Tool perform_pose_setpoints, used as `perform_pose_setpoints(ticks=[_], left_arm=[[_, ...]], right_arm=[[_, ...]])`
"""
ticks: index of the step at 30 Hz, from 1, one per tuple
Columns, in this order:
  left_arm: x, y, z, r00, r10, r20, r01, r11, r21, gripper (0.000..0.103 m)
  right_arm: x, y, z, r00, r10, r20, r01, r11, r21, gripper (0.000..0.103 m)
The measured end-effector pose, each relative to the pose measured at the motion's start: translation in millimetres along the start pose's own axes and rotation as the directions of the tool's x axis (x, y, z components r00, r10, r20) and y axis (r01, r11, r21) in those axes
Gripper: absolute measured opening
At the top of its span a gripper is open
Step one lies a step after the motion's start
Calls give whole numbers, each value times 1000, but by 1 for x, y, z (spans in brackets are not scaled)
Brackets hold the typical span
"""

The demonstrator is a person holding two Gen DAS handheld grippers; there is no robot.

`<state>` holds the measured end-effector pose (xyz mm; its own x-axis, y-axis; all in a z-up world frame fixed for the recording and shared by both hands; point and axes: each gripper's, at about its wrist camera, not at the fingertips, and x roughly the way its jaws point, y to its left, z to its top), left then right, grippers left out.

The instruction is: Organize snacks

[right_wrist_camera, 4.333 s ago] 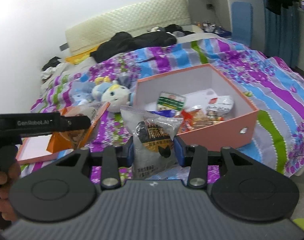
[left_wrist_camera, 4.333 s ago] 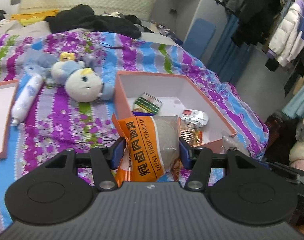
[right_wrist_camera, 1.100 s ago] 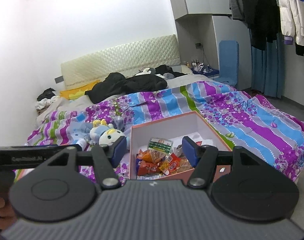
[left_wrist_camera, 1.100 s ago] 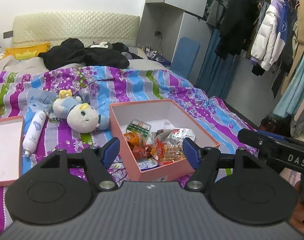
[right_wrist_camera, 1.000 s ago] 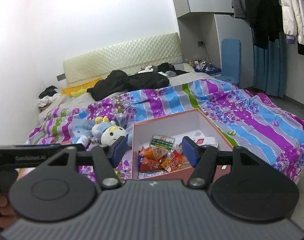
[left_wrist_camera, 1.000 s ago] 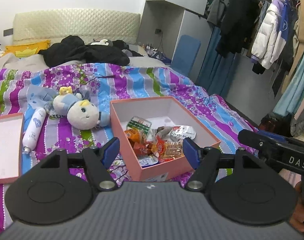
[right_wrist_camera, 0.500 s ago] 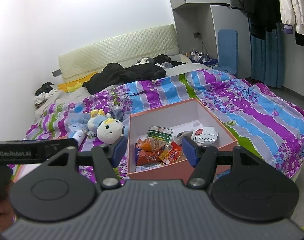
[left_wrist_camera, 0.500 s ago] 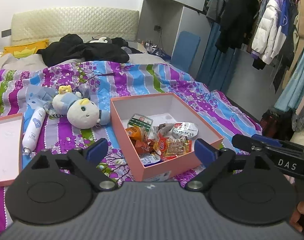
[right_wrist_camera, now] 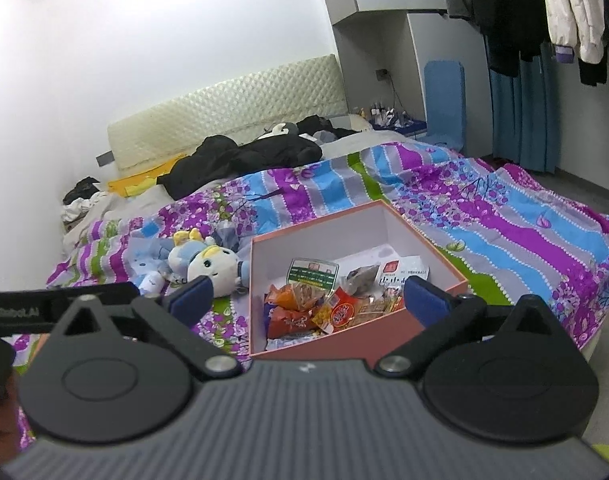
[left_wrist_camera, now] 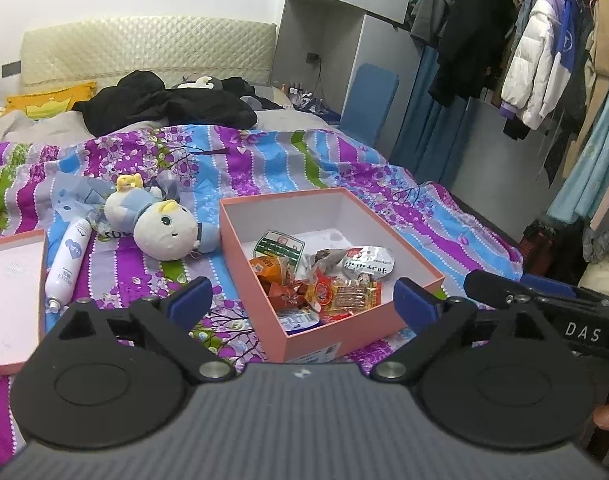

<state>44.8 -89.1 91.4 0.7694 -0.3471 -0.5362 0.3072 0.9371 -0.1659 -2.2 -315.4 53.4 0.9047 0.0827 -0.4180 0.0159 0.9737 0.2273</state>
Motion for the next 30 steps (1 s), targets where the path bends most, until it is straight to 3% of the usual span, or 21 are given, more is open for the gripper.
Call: perform_pose_setpoints(ticks=[18, 30], left_arm=[[-10, -5, 8, 995, 96, -14, -96, 995, 11, 102], [-20, -4, 6, 996, 93, -11, -93, 996, 10, 103]], right_arm=[[-3, 4, 0, 999, -36, 6, 37, 999, -17, 103], [-8, 9, 3, 1000, -24, 18, 25, 999, -22, 103]])
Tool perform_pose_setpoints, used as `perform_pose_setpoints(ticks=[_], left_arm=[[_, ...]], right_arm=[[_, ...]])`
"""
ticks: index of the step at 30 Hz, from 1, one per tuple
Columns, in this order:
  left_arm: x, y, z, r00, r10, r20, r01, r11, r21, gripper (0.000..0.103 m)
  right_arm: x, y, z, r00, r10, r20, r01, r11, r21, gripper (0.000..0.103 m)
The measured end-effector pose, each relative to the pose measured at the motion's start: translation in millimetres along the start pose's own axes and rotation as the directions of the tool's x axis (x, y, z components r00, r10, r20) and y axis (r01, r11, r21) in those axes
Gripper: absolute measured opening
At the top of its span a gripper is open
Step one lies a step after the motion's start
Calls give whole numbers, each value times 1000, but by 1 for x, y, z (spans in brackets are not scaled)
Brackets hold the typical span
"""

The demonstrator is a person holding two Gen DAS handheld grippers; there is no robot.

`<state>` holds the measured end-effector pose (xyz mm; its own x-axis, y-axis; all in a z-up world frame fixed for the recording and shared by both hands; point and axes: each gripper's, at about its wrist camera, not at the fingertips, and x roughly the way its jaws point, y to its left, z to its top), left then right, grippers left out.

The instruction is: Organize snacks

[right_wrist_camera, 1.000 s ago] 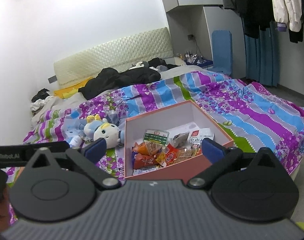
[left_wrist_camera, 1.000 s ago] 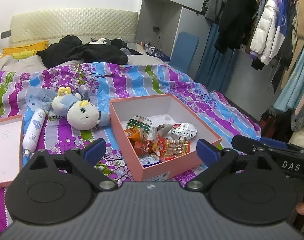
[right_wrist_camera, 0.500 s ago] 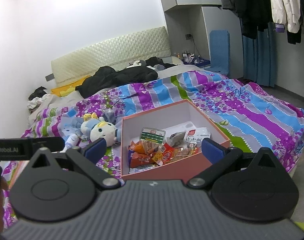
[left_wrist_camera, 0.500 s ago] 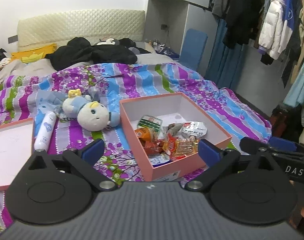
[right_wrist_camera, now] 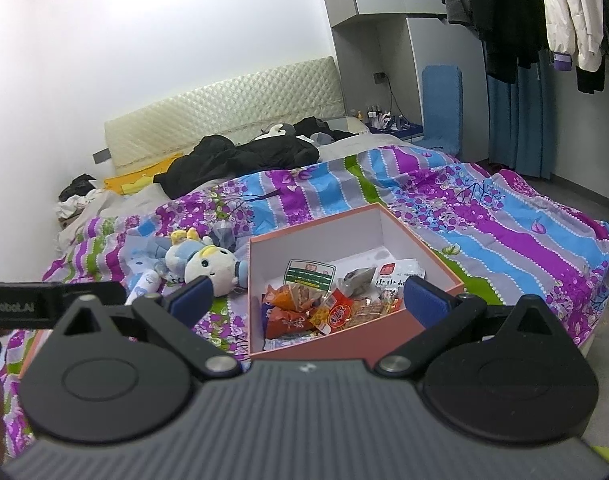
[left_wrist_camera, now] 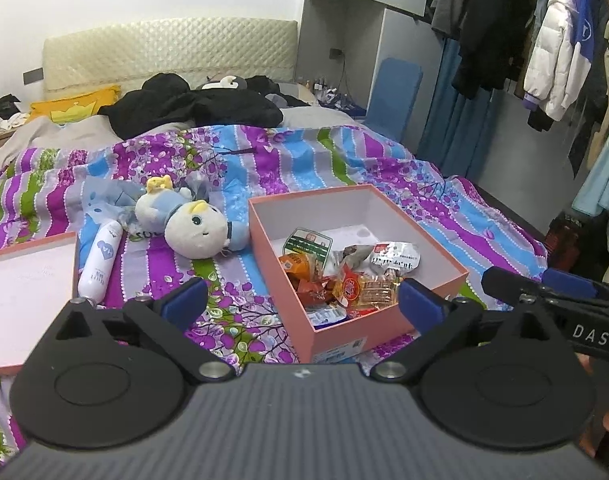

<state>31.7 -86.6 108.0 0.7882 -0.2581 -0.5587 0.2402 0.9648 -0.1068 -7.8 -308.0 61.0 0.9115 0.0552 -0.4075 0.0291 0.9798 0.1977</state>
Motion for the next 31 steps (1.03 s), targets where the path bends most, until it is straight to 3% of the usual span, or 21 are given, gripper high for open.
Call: perform_pose_setpoints(ticks=[31], left_arm=[[-6, -2, -5, 1000, 2, 7, -2, 1000, 7, 103]], right_arm=[[-3, 7, -2, 1000, -2, 3, 2, 1000, -24, 103]])
